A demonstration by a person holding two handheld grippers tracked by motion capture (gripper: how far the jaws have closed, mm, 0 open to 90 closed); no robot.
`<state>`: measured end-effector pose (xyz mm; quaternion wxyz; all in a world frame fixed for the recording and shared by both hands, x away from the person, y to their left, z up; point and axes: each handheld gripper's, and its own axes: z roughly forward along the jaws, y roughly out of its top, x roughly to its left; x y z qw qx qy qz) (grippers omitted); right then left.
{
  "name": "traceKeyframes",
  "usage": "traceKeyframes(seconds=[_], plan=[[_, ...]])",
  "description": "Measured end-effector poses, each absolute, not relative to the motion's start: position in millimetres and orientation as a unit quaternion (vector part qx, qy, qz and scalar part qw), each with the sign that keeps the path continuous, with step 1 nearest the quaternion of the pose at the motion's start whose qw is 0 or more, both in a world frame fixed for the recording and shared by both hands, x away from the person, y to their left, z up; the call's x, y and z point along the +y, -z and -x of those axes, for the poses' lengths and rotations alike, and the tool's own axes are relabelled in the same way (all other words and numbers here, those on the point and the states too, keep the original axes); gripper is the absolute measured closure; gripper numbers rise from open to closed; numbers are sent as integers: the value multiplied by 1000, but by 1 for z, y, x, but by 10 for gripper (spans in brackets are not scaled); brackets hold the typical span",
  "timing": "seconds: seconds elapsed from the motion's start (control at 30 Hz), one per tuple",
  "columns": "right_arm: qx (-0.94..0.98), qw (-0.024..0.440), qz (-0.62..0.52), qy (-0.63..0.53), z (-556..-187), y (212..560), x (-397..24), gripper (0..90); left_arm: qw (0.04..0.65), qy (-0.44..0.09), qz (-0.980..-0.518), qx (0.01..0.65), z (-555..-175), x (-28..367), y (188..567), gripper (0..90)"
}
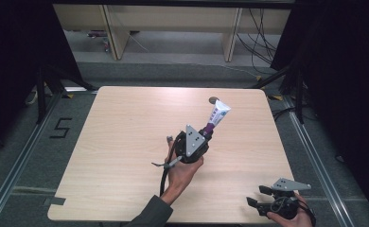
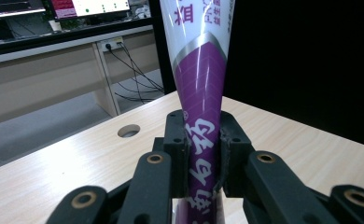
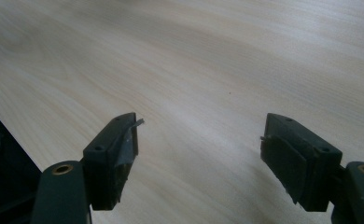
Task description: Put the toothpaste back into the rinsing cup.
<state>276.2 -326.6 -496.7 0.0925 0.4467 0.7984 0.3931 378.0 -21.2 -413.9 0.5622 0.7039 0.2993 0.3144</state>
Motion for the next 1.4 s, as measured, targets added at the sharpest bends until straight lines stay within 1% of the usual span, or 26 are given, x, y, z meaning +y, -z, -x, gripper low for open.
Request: traceKeyframes(seconds=[0.23,0.3,0.53,0.7,0.87,0.93,0.97,1.0,1.13,1.17,1.2,1.4], plan=[[800,92,-446,-391,-276,497,-326,281,558,-317,-701,310,-387,-26,410,765],[803,97,-438,-391,-277,498,-327,281,559,-310,-702,313,-388,-28,409,766],[804,100,-441,-386,-277,497,-327,281,552,-324,-704,306,-392,-33,403,765],[806,97,-439,-386,-277,497,-327,282,549,-333,-698,317,-397,-31,404,765],[806,90,-439,-387,-277,497,-326,283,539,-346,-697,322,-401,-31,410,764],[807,95,-437,-386,-276,497,-326,283,536,-348,-697,324,-402,-31,413,764],[802,85,-450,-384,-274,497,-324,283,534,-349,-697,327,-403,-31,415,764],[804,88,-444,-385,-275,497,-325,283,530,-353,-699,326,-403,-31,417,764],[804,88,-444,-386,-275,497,-325,284,520,-354,-704,329,-405,-29,424,764],[809,98,-431,-386,-278,498,-327,285,519,-354,-705,329,-405,-29,426,764],[806,91,-441,-385,-276,497,-326,284,518,-354,-706,330,-405,-28,428,763],[803,87,-447,-384,-275,497,-325,284,502,-353,-719,327,-405,-26,441,763]])
